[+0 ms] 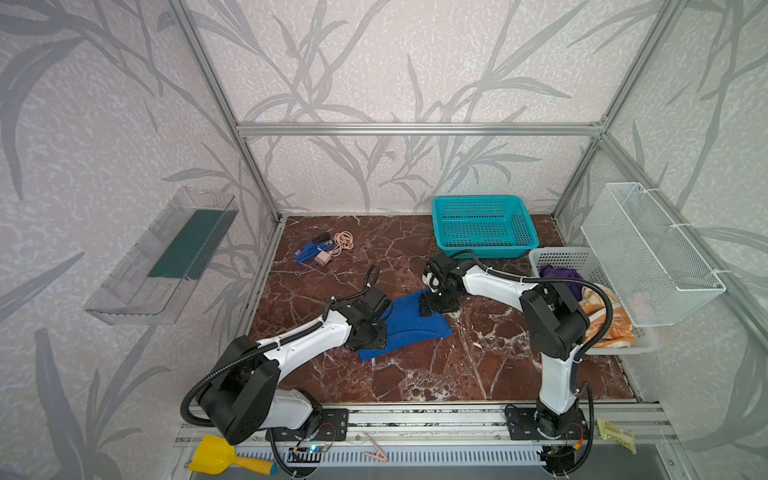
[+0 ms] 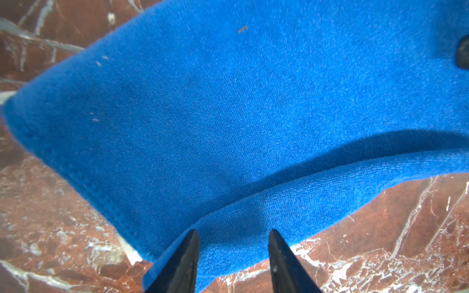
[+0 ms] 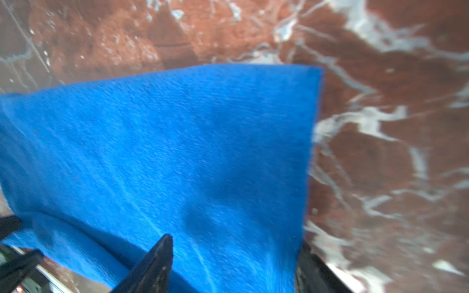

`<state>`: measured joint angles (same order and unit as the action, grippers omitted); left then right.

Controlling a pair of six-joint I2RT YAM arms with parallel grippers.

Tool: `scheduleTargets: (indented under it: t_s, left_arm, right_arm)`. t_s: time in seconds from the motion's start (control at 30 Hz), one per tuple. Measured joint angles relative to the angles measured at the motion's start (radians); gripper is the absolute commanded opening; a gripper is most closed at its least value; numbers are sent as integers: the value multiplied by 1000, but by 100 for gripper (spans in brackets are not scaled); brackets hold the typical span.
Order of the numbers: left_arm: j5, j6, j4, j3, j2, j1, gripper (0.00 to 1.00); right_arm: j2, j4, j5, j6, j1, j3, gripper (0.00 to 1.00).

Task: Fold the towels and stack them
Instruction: 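Fold the towel end held by the right gripper toward the left gripper, then carry the towel to the teal basket with the right gripper while the left releases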

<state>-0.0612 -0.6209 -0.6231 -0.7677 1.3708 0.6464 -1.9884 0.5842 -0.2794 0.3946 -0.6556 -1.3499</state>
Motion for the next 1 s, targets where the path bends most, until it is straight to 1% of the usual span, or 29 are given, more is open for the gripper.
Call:
scheduleTargets:
  t_s: [0.07,0.1,0.17,0.2,0.33,0.43,0.57,0.67,0.77,0.87,1.0]
  left_arm:
    - [18,0,-5,-28,10,-3,47]
    - [25,1,-5,-46,18,-7,47]
    - [39,4,-5,-81,33,-16,47]
    - [43,7,-5,-99,42,-27,47]
    - [46,23,0,-159,72,-80,47]
    - [45,38,19,-202,90,-128,47]
    - [45,63,74,-288,128,-179,47]
    - [45,80,110,-389,182,-208,47]
    - [45,96,147,-502,256,-225,47]
    - [42,109,171,-594,327,-233,47]
    - [13,124,201,-666,410,-244,47]
  right_arm:
    - [-18,-6,3,5,-18,-16,24]
    - [-29,-8,3,7,-25,-24,15]
    - [-39,-10,12,9,-34,-35,4]
    - [-41,-3,21,6,-39,-45,0]
    - [-42,36,76,-6,-47,-105,0]
    - [-42,72,132,-27,-50,-190,0]
    - [-42,132,196,-69,-41,-344,0]
    - [-64,171,233,-102,-24,-489,0]
    - [-137,217,260,-133,5,-670,0]
    - [-267,292,286,-161,41,-907,0]
    - [-518,449,312,-190,99,-1372,0]
